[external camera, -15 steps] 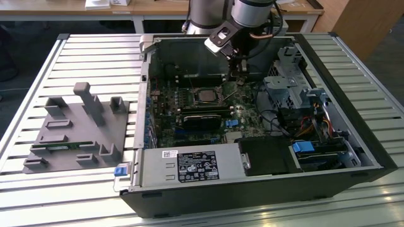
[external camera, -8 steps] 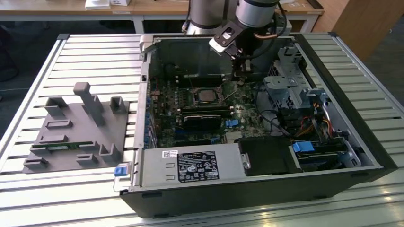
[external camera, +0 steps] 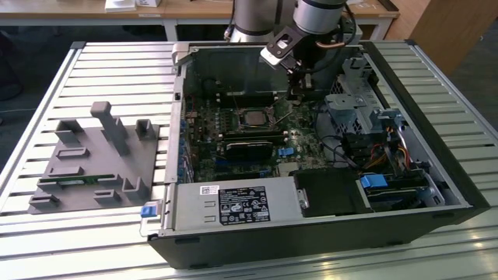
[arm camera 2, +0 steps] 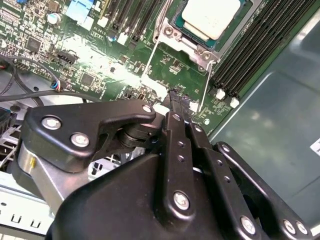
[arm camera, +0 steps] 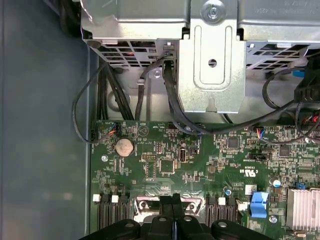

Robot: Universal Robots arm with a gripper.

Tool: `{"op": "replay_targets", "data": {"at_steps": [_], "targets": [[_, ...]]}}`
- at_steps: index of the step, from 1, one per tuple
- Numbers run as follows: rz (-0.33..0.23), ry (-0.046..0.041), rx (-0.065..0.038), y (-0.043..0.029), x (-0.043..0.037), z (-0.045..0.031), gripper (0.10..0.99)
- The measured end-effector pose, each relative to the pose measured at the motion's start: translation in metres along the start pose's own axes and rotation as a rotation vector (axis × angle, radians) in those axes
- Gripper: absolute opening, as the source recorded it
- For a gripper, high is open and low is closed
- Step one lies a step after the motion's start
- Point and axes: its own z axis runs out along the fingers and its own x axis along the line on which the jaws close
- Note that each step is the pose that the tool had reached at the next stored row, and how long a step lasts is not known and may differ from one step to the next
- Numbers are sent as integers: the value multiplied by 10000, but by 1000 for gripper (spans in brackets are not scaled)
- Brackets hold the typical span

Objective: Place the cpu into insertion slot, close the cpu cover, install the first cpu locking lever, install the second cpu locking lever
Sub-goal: 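Close the cpu cover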

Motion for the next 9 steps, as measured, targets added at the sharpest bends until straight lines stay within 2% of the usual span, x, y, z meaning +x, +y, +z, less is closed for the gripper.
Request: {"op": "replay_targets", "data": {"at_steps": [9], "targets": [[0,-2,0,49,1,3,118]]}}
